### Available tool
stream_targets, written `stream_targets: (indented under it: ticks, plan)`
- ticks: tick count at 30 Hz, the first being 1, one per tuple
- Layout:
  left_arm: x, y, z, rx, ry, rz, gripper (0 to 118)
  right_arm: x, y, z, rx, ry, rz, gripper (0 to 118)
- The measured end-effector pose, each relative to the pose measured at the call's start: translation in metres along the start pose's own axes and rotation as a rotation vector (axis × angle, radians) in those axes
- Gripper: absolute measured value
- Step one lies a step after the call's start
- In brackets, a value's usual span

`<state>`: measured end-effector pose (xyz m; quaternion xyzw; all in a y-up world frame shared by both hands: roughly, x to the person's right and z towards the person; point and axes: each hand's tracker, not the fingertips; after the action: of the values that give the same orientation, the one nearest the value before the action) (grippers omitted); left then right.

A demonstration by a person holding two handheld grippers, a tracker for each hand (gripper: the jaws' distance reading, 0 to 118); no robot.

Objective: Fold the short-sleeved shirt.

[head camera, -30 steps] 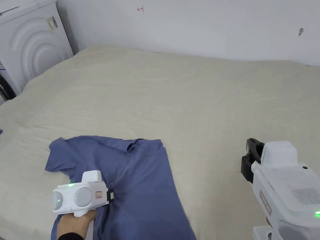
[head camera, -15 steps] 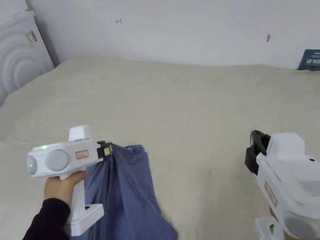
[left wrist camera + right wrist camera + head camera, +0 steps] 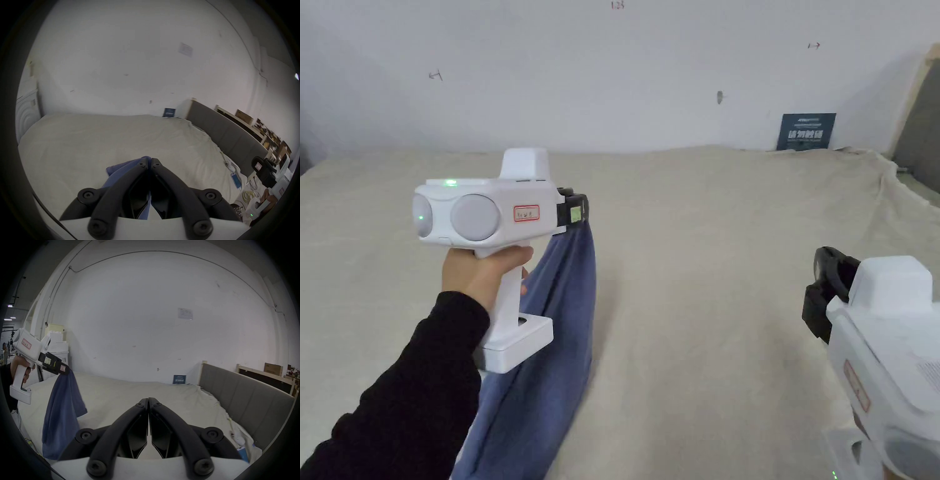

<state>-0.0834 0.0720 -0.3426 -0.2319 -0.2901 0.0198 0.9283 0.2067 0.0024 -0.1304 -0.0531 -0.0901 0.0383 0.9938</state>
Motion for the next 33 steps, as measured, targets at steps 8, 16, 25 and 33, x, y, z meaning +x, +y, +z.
stream_targets:
  ticks: [8,16,25,33]
  plan:
    - [0.084,0.003,-0.044,-0.023,-0.167,-0.077,0,0.045,-0.006,0.019,-0.011,-0.105,-0.002,0]
    - [0.112,-0.054,-0.094,-0.185,-0.236,-0.138,0,0.067,-0.019,0.025,-0.043,-0.157,-0.01,0]
    - [0.091,-0.166,-0.151,-0.499,-0.132,-0.125,0,0.066,-0.038,0.021,-0.089,-0.147,-0.03,0]
    - [0.083,-0.24,-0.178,-0.667,-0.019,-0.125,4,0.058,-0.049,0.015,-0.127,-0.123,-0.039,0]
